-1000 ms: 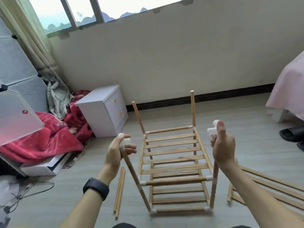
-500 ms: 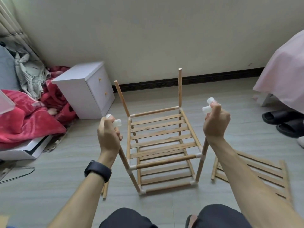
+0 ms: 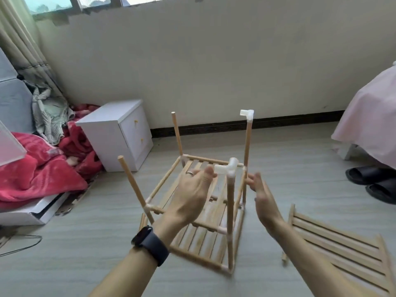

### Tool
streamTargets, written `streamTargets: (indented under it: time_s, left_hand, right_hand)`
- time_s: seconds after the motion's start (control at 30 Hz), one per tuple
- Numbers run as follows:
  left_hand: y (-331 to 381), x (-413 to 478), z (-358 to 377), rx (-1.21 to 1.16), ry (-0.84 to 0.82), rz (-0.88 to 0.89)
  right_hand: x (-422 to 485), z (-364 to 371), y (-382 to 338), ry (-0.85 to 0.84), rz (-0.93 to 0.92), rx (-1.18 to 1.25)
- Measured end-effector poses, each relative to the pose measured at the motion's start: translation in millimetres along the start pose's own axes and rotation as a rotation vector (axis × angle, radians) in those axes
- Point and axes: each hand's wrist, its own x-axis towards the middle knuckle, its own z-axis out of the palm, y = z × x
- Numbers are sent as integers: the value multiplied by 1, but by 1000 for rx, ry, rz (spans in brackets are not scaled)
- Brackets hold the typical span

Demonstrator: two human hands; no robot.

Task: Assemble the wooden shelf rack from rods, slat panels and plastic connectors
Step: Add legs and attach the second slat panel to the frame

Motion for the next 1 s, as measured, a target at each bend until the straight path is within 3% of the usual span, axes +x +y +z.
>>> streamTargets:
  time_s: [0.1, 0.17, 0.23, 0.33, 0.4, 0.53, 0.6, 0.7, 0.77, 0.83, 0.9, 1.0]
  left_hand:
    - [-25, 5, -37, 407, 399, -21]
    - [-49, 1, -65, 626, 643, -71]
    - [-72, -5, -89, 686, 736, -152]
    - [-99, -19, -98, 340, 571, -339]
    - [-102, -29, -87, 126, 429, -369]
    - [-78, -38, -57, 106, 209, -290]
    - [-58, -35, -41, 91, 66, -231]
    - [-33, -25, -24, 161, -197, -80]
    - [-26, -11, -29, 230, -283, 40]
    - [-26, 4, -46, 225, -191, 98]
    - [-37, 17, -65, 286, 110, 72]
    - [-64, 24, -85, 444, 545, -143]
  right_hand:
    - [-30, 22, 16, -50, -115, -73]
    - [-29, 28, 25, 25, -142, -214]
    - [-17, 25, 33, 128, -174, -335]
    - [4, 16, 40, 196, -229, -476]
    - [23, 8, 41, 251, -199, -501]
    - [56, -13, 26, 215, 185, -595]
    - [51, -16, 18, 203, 222, -600]
    - [8, 1, 3, 152, 70, -305]
    - [-31, 15, -5, 50, -1, -56]
    - [-59, 22, -10, -60, -75, 46]
    - [-73, 26, -11, -101, -153, 74]
    - [-72, 24, -13, 18, -197, 168]
